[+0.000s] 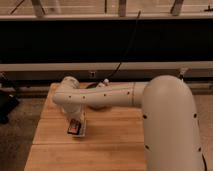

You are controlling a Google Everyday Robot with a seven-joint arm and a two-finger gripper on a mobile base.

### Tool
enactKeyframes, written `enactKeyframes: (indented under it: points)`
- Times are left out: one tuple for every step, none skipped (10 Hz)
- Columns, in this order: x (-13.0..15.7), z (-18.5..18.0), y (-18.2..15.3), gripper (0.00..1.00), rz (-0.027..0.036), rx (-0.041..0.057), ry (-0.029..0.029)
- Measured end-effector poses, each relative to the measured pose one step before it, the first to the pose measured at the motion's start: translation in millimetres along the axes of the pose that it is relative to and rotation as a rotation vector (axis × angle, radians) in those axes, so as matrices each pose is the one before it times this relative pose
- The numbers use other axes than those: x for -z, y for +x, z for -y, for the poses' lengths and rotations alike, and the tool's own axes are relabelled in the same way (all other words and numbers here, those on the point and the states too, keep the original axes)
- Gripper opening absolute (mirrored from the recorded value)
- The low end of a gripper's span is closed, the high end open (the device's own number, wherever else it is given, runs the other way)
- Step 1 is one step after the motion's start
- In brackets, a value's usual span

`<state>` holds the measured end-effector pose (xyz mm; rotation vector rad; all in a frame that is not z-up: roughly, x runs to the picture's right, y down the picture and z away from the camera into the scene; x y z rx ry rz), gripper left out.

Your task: Place the eraser on the white sponge

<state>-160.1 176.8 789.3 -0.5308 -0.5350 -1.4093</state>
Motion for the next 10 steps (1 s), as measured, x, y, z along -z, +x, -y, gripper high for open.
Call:
enactKeyframes:
  points:
    - [-3.14, -2.07, 2.25, 0.80, 0.00254, -0.00856, -0.00531]
    - [-2.20, -2.89, 1.48, 0.80, 0.00222, -0.00799, -0.00431]
    - [-1.16, -1.93, 1.11, 0.80, -0.00077, -0.00462, -0.00295]
    - [-1.04, -3.34, 0.79, 0.80, -0.00143, -0.00451, -0.00475]
    - [0.78, -4.71, 1.55, 0.80, -0.00444, -0.00671, -0.00323]
    - [1.26, -6.70, 1.08, 0.80, -0.00634, -0.00819, -0.00452]
    - [3.32, -11.91, 2.93, 0.79, -0.01593, -0.01050, 0.00049]
    - [1.00, -8.47, 3.37, 0.74, -0.00358, -0.00367, 0.00285]
    - [0.19, -0.10, 1.32, 0.68, 0.00269, 0.00124, 0.00521]
    - [0.17, 1.77, 0.29, 0.68, 0.00085, 0.00010, 0.00142]
